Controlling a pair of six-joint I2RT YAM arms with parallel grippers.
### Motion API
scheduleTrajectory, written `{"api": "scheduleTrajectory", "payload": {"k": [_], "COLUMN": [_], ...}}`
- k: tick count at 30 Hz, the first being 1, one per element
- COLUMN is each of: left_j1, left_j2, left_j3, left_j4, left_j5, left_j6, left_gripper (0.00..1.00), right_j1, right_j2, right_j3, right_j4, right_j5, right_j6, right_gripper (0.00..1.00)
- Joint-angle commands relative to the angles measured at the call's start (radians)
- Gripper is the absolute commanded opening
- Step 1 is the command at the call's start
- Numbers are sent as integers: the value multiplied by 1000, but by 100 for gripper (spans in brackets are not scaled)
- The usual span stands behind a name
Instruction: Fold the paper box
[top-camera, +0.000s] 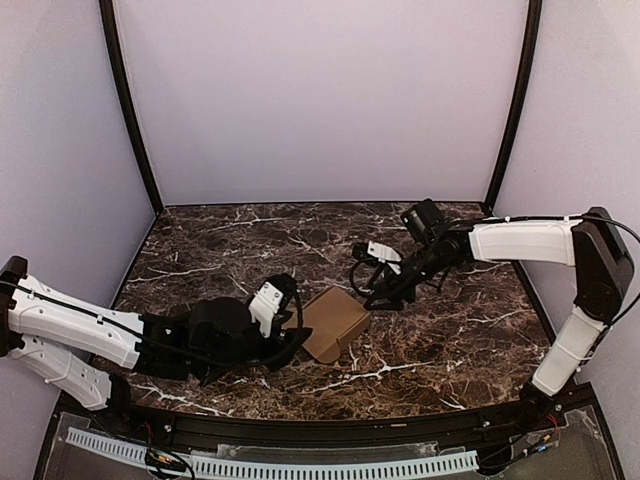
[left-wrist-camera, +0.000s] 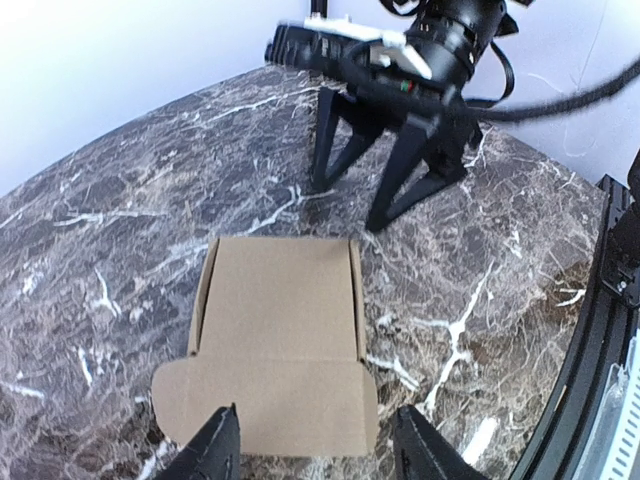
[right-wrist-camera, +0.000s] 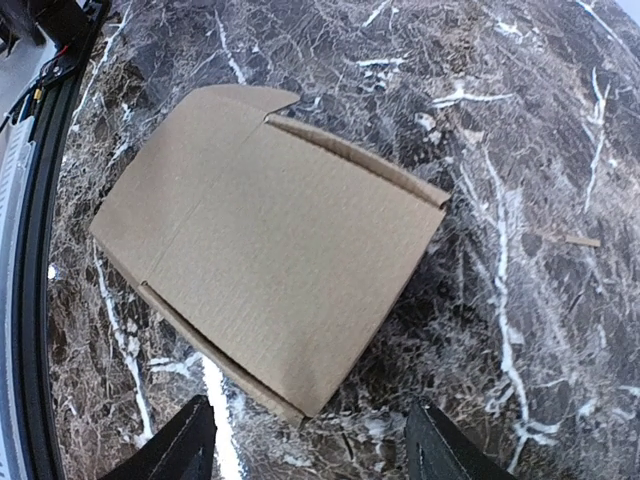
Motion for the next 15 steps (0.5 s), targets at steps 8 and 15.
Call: {"api": "scheduleTrajectory", "payload": {"k": [8, 15], "left_j1": [-149, -144], "left_j2": [210, 105], "left_j3": [12, 7], "left_j4": [-48, -131], "left_j5": [-285, -497], "left_j6": [-227, -165], "left_gripper": [59, 74], "right_j1": [47, 102], "right_j2": [97, 56], "right_j3": [124, 48], "right_j4": [76, 52], "right_j5": [60, 112], "right_j6": [-101, -155], "right_gripper": [64, 67]}}
